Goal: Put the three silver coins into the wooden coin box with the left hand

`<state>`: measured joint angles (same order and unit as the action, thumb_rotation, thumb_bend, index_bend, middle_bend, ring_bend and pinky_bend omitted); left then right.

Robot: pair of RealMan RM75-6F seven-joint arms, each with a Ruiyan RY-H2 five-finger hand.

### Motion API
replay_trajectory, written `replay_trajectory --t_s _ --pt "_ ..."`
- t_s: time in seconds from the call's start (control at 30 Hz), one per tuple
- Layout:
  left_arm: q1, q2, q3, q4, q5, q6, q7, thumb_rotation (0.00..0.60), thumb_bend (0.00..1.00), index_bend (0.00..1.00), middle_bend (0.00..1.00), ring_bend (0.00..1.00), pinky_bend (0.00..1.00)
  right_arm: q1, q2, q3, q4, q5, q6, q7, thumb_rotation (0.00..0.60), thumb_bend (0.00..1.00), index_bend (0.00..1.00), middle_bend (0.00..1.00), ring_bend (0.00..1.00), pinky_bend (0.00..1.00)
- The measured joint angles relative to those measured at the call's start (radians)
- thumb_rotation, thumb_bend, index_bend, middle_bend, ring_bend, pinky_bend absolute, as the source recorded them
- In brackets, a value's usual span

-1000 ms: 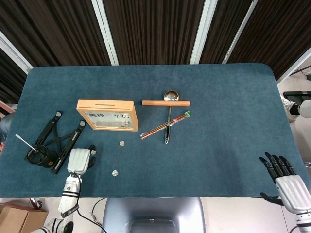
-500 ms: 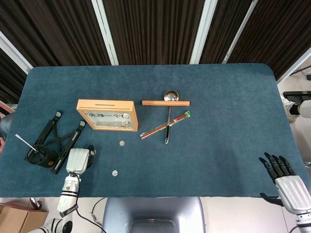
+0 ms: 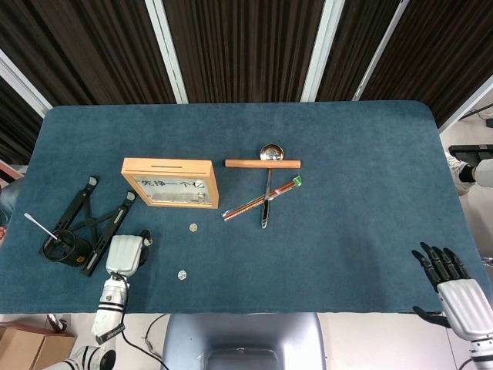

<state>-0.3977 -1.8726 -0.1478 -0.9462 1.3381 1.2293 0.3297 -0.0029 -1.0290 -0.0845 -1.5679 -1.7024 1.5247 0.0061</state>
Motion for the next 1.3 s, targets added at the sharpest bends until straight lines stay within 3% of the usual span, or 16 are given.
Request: replay_trajectory --t_s 1.3 --pt "-0.022 0.038 0.001 -0.074 -0.043 -0.036 0.077 0.6 0.35 0.44 1.0 1.0 1.0 -0.003 0.001 0.001 0.002 0.0 0.004 0.004 0.6 0.15 0.0 0.0 0.0 0.0"
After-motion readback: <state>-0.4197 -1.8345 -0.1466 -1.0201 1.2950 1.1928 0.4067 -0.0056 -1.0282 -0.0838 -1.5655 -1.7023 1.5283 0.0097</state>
